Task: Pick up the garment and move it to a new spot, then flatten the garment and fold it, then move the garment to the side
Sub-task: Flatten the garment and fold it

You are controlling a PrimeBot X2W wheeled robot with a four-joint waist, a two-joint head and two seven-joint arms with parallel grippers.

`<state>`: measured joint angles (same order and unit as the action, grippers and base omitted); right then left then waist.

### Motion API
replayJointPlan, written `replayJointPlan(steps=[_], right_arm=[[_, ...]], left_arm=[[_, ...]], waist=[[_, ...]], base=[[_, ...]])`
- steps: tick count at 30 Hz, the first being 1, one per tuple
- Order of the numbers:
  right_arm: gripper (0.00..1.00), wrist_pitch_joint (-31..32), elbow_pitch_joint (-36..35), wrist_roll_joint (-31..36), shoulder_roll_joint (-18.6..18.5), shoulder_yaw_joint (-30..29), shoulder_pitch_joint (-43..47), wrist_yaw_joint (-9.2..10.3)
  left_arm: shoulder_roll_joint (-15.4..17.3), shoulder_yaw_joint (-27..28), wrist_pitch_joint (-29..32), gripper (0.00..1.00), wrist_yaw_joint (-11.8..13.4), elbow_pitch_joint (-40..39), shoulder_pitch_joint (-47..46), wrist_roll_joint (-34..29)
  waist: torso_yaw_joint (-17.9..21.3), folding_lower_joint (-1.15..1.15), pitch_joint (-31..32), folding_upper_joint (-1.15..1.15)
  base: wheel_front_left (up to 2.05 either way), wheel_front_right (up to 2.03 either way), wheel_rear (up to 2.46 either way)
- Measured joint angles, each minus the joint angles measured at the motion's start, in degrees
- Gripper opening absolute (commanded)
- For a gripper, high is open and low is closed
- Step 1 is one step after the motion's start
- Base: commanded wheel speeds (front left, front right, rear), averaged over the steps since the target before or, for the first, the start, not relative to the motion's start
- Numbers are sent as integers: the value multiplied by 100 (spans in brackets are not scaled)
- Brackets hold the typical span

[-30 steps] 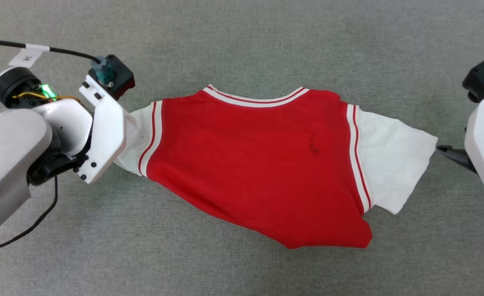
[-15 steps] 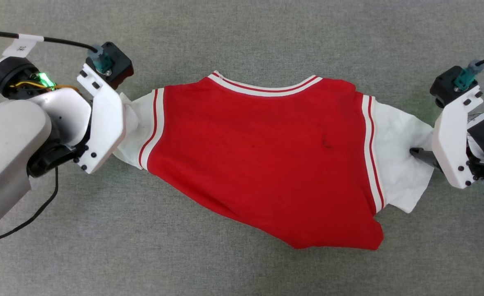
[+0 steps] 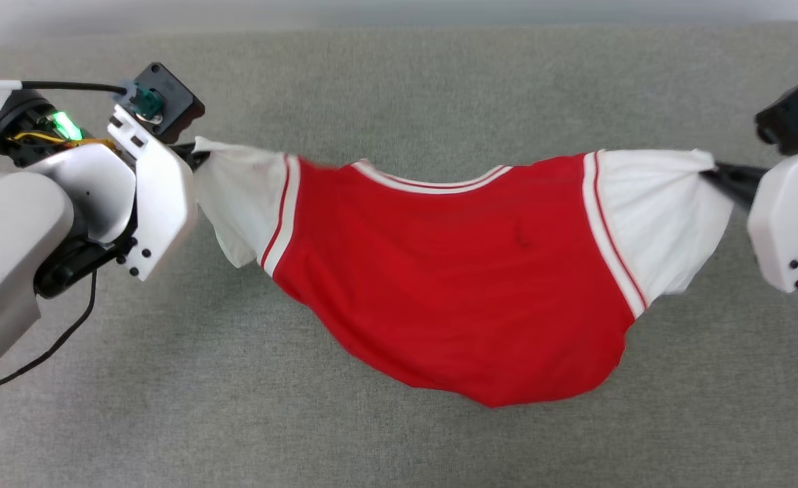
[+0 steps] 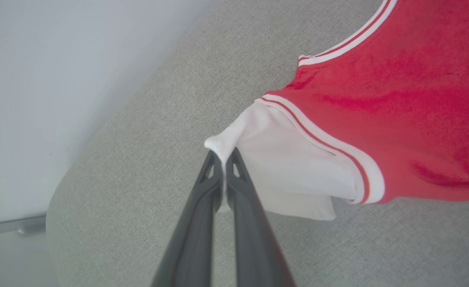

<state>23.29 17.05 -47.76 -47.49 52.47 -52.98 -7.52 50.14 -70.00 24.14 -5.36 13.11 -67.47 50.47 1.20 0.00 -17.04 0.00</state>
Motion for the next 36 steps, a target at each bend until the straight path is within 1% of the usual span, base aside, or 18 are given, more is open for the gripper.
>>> replayJointPlan(steps=[4,8,11,15,17,20,22,26,29,34,36], right_arm=[[0,-442,-179,36,-249,-124,-75,-1],[0,-762,-350,164,-424,-449,-127,-1],[0,-875,-483,234,-448,-812,-166,0],[0,-861,-660,398,-393,-1333,-233,0],[0,-749,-740,532,-332,-1555,-320,0],[0,-566,-760,766,-163,-1925,-612,0],[0,-433,-722,989,-37,-2061,-887,0],[0,-216,-523,1494,215,-2190,-1664,0],[0,-188,-301,1852,411,-2207,-2287,-1],[0,-361,250,2358,740,-2208,-3305,0],[0,-432,461,2529,836,-2190,-3689,-1]], left_arm=[[112,148,-221,0,87,-232,1,13],[249,330,-364,0,204,-520,-85,29],[363,467,-419,0,292,-751,-240,12],[348,583,-425,0,355,-938,-503,-109],[248,672,-444,0,392,-916,-725,-176],[-25,775,-527,0,408,-726,-1066,-320],[-200,847,-598,0,400,-541,-1345,-452],[-575,999,-739,0,339,-75,-1955,-656],[-827,1117,-905,0,323,303,-2430,-820],[-1116,1293,-1183,0,241,960,-3218,-1091],[-1215,1369,-1252,0,201,1194,-3510,-1106]], waist=[[44,0,274,0],[98,0,475,0],[153,0,563,0],[184,0,553,0],[174,0,480,0],[162,0,315,0],[158,0,177,0],[153,0,-139,0],[150,0,-390,0],[161,1,-801,0],[171,1,-954,0]], base=[[0,0,0],[0,0,0],[0,0,0],[0,0,0],[0,0,0],[0,0,0],[0,0,0],[0,0,0],[0,0,0],[0,0,0],[0,0,0]])
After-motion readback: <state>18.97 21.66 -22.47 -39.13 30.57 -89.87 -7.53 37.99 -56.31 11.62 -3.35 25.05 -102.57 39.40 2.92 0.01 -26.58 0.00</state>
